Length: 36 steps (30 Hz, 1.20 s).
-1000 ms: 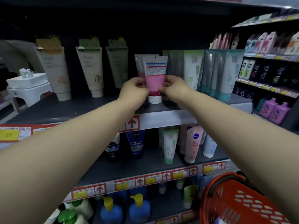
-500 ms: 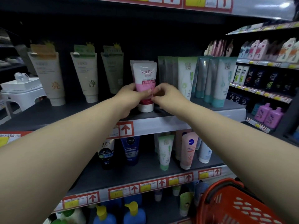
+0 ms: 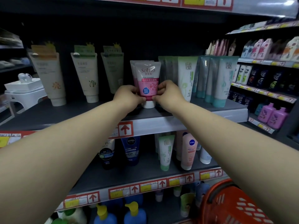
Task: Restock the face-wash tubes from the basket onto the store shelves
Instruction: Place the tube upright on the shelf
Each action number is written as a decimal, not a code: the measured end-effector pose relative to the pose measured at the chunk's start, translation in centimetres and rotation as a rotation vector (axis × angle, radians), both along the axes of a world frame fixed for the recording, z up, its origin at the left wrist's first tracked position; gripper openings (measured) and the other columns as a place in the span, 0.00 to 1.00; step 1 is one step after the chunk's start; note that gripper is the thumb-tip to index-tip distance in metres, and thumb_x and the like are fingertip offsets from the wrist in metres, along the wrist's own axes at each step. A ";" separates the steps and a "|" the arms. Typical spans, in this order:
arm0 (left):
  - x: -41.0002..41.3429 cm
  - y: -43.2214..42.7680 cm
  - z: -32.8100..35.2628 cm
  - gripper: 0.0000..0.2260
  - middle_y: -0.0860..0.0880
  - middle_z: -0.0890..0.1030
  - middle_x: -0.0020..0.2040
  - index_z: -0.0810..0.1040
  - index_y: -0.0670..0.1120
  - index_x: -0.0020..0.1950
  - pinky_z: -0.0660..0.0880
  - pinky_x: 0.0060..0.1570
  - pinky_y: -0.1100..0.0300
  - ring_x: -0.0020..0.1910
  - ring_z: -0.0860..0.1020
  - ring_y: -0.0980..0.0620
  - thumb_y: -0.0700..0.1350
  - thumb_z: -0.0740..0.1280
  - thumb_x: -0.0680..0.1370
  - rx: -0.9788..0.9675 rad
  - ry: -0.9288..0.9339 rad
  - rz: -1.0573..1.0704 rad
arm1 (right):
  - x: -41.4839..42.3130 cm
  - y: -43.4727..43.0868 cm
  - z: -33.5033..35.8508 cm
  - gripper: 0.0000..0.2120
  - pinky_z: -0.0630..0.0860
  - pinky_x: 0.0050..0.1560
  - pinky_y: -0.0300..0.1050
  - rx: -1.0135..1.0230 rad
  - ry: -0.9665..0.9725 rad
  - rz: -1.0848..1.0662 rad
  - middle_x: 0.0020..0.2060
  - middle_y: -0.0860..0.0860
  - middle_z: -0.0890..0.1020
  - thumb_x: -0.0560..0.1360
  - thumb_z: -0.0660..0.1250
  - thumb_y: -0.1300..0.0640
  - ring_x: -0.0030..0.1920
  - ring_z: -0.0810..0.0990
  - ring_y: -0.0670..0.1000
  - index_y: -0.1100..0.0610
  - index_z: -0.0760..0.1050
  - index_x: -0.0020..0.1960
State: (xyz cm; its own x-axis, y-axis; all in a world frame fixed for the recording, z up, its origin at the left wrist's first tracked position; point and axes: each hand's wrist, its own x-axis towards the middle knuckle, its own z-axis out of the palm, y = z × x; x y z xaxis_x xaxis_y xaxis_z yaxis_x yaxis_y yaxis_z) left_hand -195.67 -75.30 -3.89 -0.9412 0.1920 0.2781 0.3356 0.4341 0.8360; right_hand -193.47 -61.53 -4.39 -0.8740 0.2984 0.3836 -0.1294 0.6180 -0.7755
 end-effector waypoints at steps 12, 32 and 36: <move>3.8 -2.7 1.1 0.04 0.49 0.79 0.46 0.80 0.46 0.45 0.71 0.50 0.62 0.49 0.77 0.50 0.40 0.65 0.75 -0.197 0.138 -0.001 | 3.2 -1.3 0.7 0.24 0.73 0.59 0.46 0.248 -0.013 -0.037 0.62 0.56 0.77 0.74 0.65 0.60 0.61 0.76 0.55 0.60 0.66 0.68; 18.3 8.1 -10.0 0.16 0.39 0.74 0.59 0.70 0.39 0.57 0.70 0.54 0.49 0.57 0.74 0.37 0.46 0.64 0.73 -0.747 0.470 -0.511 | 24.3 6.0 -10.5 0.25 0.71 0.60 0.56 0.724 -0.435 -0.247 0.62 0.60 0.73 0.72 0.62 0.53 0.63 0.71 0.61 0.59 0.67 0.67; 20.3 11.7 -15.8 0.20 0.38 0.73 0.60 0.70 0.39 0.59 0.71 0.58 0.46 0.60 0.73 0.37 0.49 0.61 0.71 -0.790 0.375 -0.580 | 26.9 8.9 -16.8 0.26 0.71 0.61 0.54 0.654 -0.527 -0.225 0.61 0.60 0.74 0.71 0.63 0.53 0.62 0.71 0.62 0.58 0.66 0.68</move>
